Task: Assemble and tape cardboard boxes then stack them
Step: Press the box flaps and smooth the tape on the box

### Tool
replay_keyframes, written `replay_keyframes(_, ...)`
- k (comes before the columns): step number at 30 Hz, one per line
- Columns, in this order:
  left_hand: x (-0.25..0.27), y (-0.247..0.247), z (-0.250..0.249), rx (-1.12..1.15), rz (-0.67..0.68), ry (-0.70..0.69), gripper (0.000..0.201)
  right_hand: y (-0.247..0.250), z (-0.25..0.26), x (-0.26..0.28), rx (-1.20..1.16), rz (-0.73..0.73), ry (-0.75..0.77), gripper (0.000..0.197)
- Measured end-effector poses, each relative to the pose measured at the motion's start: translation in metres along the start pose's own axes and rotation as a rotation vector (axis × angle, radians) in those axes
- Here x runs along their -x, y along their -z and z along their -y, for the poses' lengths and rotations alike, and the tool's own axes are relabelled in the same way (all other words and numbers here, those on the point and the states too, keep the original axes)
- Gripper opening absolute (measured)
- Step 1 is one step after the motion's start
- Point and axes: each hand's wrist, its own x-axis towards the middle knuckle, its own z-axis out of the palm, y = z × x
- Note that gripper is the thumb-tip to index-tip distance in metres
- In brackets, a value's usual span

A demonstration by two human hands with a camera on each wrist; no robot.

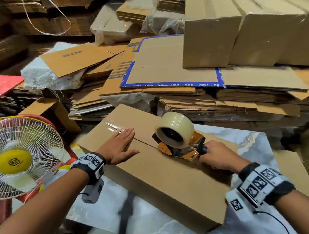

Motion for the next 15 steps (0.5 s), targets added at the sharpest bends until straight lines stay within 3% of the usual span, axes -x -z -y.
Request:
replay_keyframes(4, 0.001, 0.001, -0.002, -0.015, 0.01, -0.001, 0.122, 0.021, -0.05, 0.038, -0.119, 0.011, -0.067, 0.021)
replay_keyframes(9, 0.003, 0.003, -0.018, -0.043, 0.015, 0.041, 0.123, 0.007, -0.074, 0.051, -0.223, -0.01, -0.014, 0.023)
replay_keyframes(15, -0.002, -0.009, -0.124, 0.051, -0.041, -0.087, 0.112, -0.002, -0.083, 0.044, -0.001, -0.129, 0.033, 0.021)
